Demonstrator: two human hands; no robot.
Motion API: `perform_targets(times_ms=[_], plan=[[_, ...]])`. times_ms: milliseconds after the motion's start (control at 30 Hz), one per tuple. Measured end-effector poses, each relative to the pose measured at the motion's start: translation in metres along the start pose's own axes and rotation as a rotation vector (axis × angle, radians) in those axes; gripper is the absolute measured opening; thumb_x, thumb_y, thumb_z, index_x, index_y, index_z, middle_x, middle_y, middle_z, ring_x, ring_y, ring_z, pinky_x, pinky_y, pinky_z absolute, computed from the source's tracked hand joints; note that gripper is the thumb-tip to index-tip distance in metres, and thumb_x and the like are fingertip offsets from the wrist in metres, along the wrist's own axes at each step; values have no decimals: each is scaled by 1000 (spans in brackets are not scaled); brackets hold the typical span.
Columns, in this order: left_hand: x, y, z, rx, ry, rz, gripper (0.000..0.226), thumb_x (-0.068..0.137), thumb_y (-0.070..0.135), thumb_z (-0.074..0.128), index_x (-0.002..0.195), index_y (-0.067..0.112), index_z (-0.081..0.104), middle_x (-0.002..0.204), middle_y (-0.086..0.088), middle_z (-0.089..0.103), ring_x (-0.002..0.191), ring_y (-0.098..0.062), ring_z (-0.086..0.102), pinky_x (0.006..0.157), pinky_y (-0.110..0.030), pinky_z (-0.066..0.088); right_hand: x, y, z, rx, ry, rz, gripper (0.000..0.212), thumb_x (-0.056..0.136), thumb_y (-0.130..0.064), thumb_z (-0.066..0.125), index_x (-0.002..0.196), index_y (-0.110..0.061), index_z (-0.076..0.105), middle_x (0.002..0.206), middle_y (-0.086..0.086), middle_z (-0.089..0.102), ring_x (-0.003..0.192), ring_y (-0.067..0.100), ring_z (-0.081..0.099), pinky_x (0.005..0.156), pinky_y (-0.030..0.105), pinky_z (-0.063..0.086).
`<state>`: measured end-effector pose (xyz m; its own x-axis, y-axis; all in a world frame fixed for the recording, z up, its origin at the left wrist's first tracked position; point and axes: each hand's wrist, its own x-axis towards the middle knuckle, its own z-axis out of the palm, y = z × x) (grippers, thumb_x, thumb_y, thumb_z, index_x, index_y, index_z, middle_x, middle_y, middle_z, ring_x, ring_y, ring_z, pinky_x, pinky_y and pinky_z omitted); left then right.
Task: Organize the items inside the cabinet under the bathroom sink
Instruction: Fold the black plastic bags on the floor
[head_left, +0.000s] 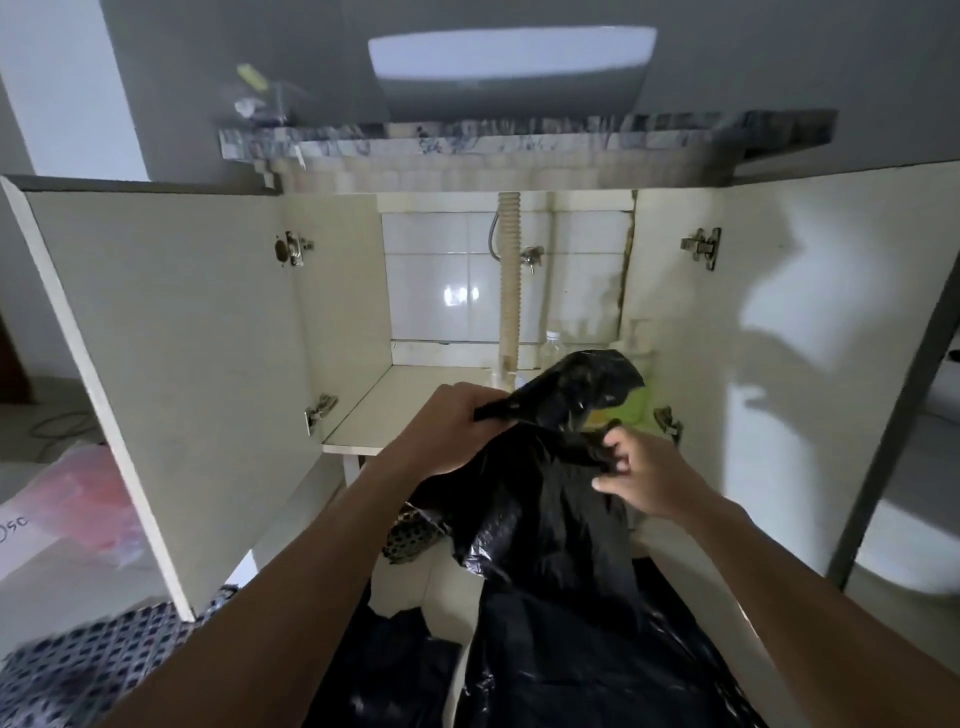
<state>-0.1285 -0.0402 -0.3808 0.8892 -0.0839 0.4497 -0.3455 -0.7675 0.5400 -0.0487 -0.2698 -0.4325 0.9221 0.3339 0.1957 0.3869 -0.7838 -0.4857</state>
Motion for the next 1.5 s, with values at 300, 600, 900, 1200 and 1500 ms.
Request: perform_targets(times_ms=[300, 600, 900, 1200, 1500], plan=[[-13, -8, -16, -317, -61, 28, 35, 81, 8, 67, 98, 38, 72, 80, -12, 67, 73, -16, 58, 73, -26, 45, 12, 11, 21, -92, -301, -33, 75, 77, -11, 65, 141, -38, 36, 128, 3, 58, 108, 22, 61, 95, 35, 50], [-19, -50, -17, 160, 326, -436, 73, 81, 28, 71, 141, 18, 32, 124, -8, 56, 110, -28, 54, 84, -36, 42, 10, -27, 3, -203, 20, -191, 11, 77, -14, 67, 78, -3, 66, 71, 11, 63, 75, 30, 65, 57, 28, 39], [-21, 28, -1, 322, 343, 181, 86, 77, 33, 75, 146, 18, 25, 151, -9, 31, 131, -18, 31, 113, -40, 25, 0, -54, 1, -302, 342, -400, 8, 79, -15, 64, 74, -9, 65, 69, 8, 65, 67, 28, 61, 61, 26, 32], [-24, -21, 19, 681, -141, -144, 30, 88, 10, 51, 112, 22, 64, 110, -3, 66, 106, -25, 60, 77, -31, 44, -14, -41, -9, -335, 60, -419, 27, 73, -22, 67, 60, -16, 44, 59, 0, 50, 62, 21, 50, 69, 28, 29], [-12, -52, 49, 912, -429, -250, 38, 84, 16, 59, 122, 12, 56, 112, -9, 63, 98, -27, 63, 68, -32, 47, -2, 4, -14, -639, -159, 40, 26, 85, -16, 61, 65, -10, 45, 66, 0, 47, 71, 21, 56, 85, 38, 44]])
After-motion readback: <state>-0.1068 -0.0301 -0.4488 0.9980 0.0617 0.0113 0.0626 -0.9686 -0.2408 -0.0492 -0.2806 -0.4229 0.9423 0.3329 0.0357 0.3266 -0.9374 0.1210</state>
